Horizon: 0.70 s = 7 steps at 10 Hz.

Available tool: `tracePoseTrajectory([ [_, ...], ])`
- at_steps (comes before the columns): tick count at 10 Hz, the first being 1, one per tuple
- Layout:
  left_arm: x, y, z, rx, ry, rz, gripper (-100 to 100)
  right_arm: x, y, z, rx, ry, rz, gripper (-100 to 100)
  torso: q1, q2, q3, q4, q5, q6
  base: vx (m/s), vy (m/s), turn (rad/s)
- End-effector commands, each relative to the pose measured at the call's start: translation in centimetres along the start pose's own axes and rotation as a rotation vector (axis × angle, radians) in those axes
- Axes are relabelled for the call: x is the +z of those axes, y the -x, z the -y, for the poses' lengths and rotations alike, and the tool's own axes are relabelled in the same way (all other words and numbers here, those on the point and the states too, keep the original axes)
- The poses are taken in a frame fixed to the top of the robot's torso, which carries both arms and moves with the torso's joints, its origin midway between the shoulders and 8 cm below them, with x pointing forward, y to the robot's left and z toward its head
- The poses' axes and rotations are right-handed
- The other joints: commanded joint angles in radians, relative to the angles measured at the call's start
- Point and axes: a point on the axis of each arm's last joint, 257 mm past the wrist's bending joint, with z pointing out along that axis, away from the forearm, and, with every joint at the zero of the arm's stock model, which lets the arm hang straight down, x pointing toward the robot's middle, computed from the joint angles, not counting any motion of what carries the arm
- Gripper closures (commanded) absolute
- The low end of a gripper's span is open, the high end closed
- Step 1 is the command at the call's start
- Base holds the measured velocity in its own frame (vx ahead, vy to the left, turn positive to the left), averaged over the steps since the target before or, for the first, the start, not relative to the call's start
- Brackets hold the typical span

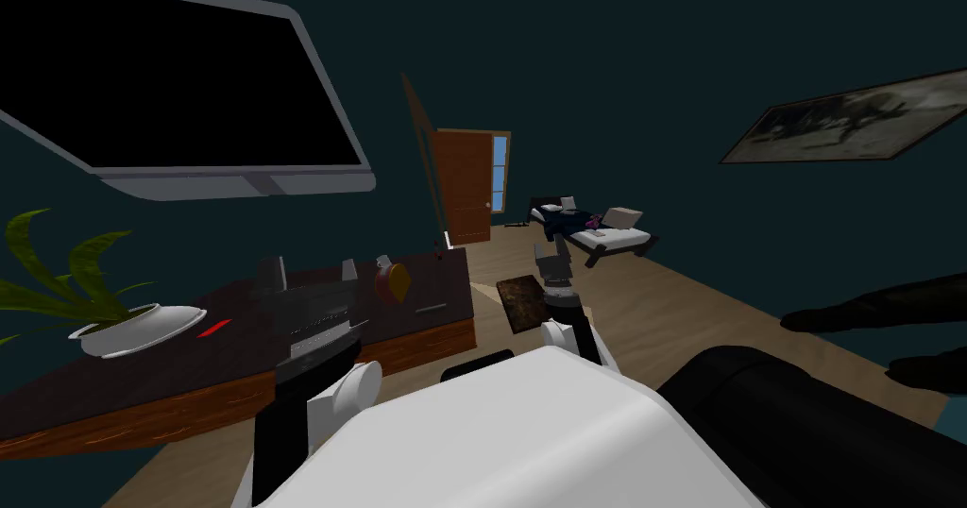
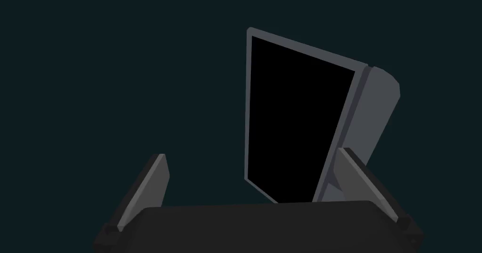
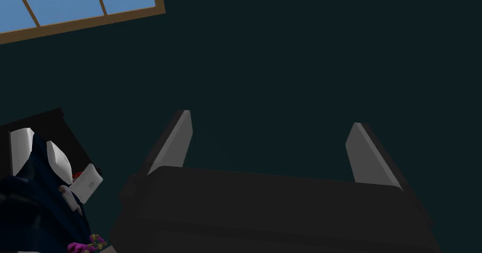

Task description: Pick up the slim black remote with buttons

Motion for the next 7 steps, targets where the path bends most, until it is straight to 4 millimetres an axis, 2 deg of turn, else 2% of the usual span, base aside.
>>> tracePoseTrajectory([
  [1, 0.0, -0.2, -0.8, 0.019, 0.027, -0.031, -100, 0.0, 0.0, 0.0, 0.000, 0.000, 0.000, 0, 0.000, 0.000, 0.000, 0.000, 0.000, 0.000, -0.006, 0.002, -0.060],
  [4, -0.2, 0.1, -3.9, 0.072, 0.122, -0.083, -100, 0.0, 0.0, 0.0, 0.000, 0.000, 0.000, 0, 0.001, 0.001, 0.001, 0.000, 0.000, 0.000, -0.021, 0.012, -0.111],
  [7, -0.9, 2.1, -8.2, 0.131, 0.252, -0.091, -100, 0.0, 0.0, 0.0, 0.000, 0.000, 0.000, 0, 0.002, 0.002, 0.001, 0.000, 0.001, 0.000, -0.037, 0.023, -0.173],
])
